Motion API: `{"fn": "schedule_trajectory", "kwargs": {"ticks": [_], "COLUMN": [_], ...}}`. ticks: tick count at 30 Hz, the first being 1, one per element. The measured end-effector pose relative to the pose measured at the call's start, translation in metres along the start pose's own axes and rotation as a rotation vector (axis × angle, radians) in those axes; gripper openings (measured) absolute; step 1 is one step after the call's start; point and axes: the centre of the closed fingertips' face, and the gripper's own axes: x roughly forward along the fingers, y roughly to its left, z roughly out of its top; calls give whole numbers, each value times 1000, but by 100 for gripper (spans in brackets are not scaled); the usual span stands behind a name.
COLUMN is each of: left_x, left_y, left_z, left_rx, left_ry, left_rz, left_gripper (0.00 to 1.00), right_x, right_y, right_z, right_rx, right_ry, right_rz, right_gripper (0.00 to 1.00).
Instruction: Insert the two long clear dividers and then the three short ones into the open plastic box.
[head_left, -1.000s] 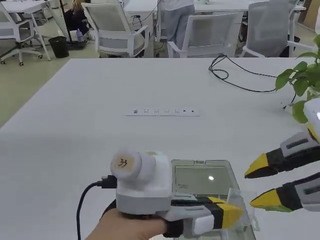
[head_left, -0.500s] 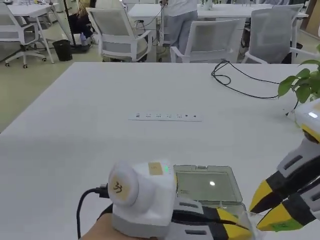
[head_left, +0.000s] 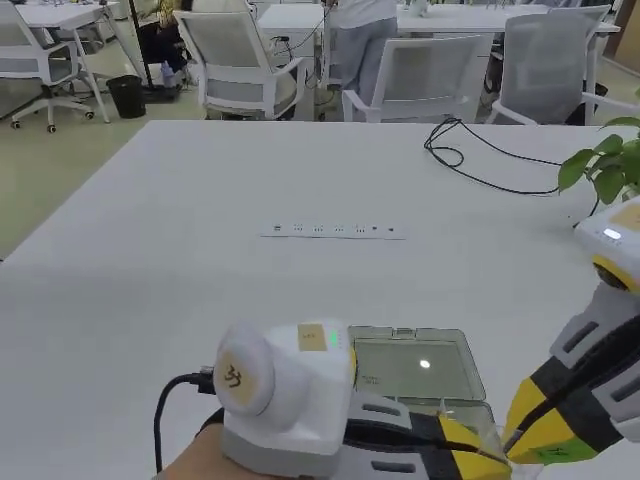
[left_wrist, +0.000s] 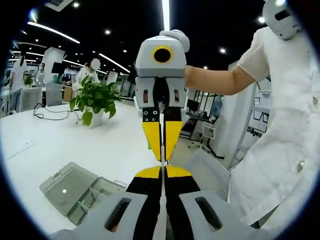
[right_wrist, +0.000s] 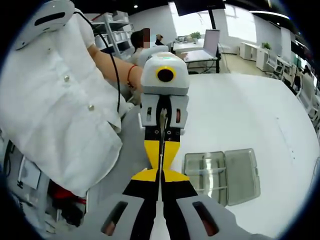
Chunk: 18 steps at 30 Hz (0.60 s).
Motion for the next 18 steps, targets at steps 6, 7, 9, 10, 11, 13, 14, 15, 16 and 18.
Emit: {"fn": "schedule_trajectory", "kwargs": {"ticks": [6,7,9,10,11,13,14,15,16,18], "left_x": [0,0,-1,-1,-1,-2,-2,-2,-2,-3], "left_y": [0,1,1,1,2,2,2,2,3,3], "left_z": [-3,-3,-4,-5,-5,-5,-5,-5,-5,-9], "left_rx": [-2,-1,1,0,-4,-13,-20,-19,-15,-11], "left_ry": [9,9,10,10,9,8,7,7,10,23], "left_rz": [8,9,13,15,17,22,23,24,25,31], "left_gripper": [0,0,0,0,0,0,0,0,0,0], "right_x": [3,3,4,4,4,5,5,5,4,4], "right_y": [0,0,0,-1,-1,-1,-2,-2,-2,-3], "right_z": [-1,-1,-1,-1,-1,-1,-1,-1,-1,-1], "right_rx": [-10,-14,-15,-15,-15,-16,-17,-18,-21,-21], "right_ry": [6,8,7,7,5,3,2,2,3,1], "right_rz": [4,2,1,-1,-1,-5,-7,-8,-11,-15], "right_gripper": [3,3,3,3,3,3,3,3,3,3]}}
